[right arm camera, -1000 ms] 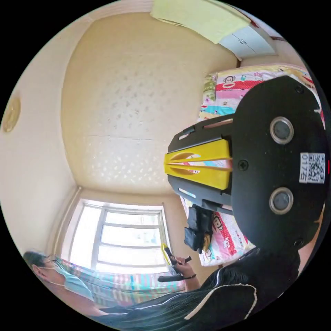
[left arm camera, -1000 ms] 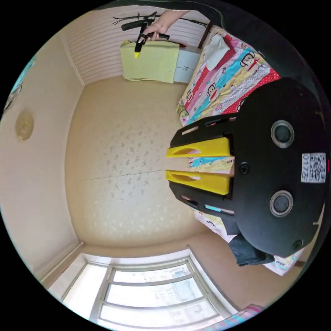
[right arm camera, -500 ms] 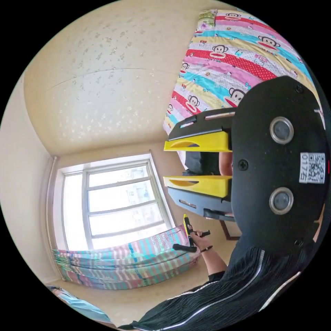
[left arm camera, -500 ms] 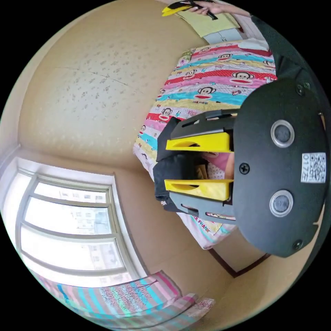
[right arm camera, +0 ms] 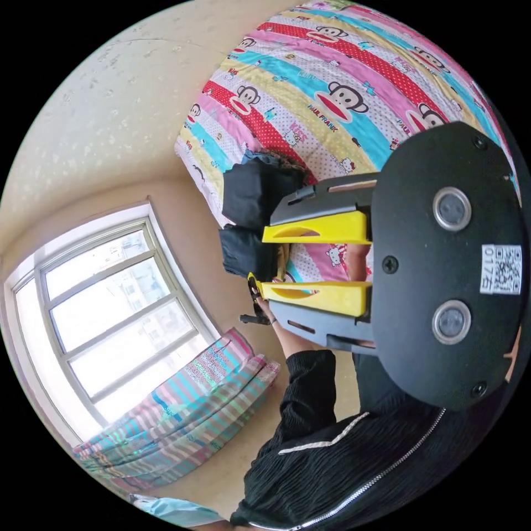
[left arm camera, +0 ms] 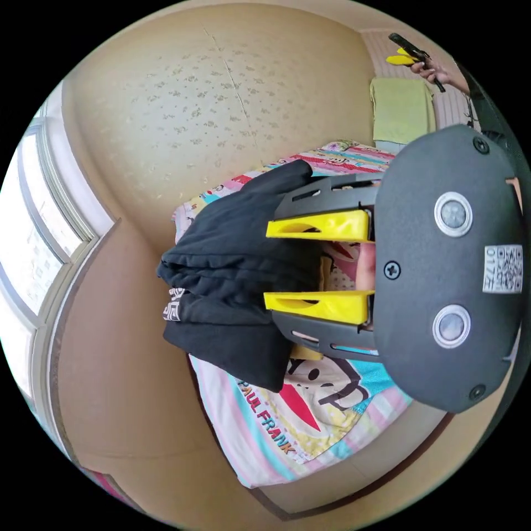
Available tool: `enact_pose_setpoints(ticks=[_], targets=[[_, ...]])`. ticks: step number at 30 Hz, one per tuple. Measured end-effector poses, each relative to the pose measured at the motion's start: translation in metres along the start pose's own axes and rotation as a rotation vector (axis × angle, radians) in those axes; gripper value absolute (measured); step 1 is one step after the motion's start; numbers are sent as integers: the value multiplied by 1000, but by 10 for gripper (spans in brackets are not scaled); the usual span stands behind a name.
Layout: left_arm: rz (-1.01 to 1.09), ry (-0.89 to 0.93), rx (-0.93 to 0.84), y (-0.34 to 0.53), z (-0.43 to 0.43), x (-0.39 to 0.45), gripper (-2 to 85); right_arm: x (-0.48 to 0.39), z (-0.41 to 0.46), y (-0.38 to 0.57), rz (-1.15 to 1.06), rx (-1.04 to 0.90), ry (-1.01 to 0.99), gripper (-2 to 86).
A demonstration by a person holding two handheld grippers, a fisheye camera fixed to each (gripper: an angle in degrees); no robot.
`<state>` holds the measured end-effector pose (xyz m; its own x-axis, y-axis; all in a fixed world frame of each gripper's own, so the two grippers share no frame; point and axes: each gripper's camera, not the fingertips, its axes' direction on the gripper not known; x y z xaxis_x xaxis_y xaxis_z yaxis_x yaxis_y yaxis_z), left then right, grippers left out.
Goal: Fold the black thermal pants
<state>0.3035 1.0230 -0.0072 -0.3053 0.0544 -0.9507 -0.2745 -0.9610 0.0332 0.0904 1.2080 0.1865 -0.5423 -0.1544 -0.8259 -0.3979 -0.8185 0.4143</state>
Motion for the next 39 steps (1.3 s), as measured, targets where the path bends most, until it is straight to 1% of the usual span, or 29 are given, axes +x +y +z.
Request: enact_pose_setpoints(ticks=[3,6,8,9,10,12,15,16,18,20,22,23,25,27,28,29,31,33,35,37,39], targets=[[-43,-54,35,1,-5,17,136,9,21,4,-6,-22,-84,83],[41,-134,-24,-2,-20,45,92,22,40,10,4,-54,-145,75],[142,-77,-26,-5,-41,65,67,33,49,14,23,-41,-183,71],[258,38,12,-2,-60,81,59,35,50,15,26,-34,-193,71],[327,194,21,0,-76,93,56,40,52,16,33,-18,-210,71],[369,383,-6,3,-91,109,52,48,53,17,45,-3,-229,71],[489,508,-44,17,-115,155,34,56,48,18,48,29,-245,78],[529,618,-31,25,-131,173,21,59,43,19,51,52,-235,86],[544,741,-26,34,-149,200,14,62,33,24,63,98,-210,106],[589,845,-10,49,-167,227,10,70,19,31,107,145,-166,147],[666,1014,-35,74,-189,261,7,76,9,37,142,165,-140,175],[683,1054,-41,82,-195,269,7,78,3,43,136,178,-136,189],[721,1216,-84,116,-214,301,6,73,-3,51,79,161,-138,200],[737,1316,-137,143,-222,326,5,60,-6,61,14,105,-63,187],[734,1338,-164,162,-226,341,5,46,-17,72,-19,119,77,166],[724,1352,-168,171,-227,346,5,32,-34,85,-62,174,211,146],[685,1488,-202,198,-225,354,5,22,-58,98,-85,211,297,119],[628,1565,-230,215,-222,357,5,23,-83,104,-34,223,270,97],[637,1542,-231,234,-227,363,6,22,-110,107,58,227,291,80],[649,1515,-241,249,-233,368,4,20,-131,116,78,281,287,77],[691,1560,-206,258,-243,366,-2,29,-158,128,148,380,135,75]])
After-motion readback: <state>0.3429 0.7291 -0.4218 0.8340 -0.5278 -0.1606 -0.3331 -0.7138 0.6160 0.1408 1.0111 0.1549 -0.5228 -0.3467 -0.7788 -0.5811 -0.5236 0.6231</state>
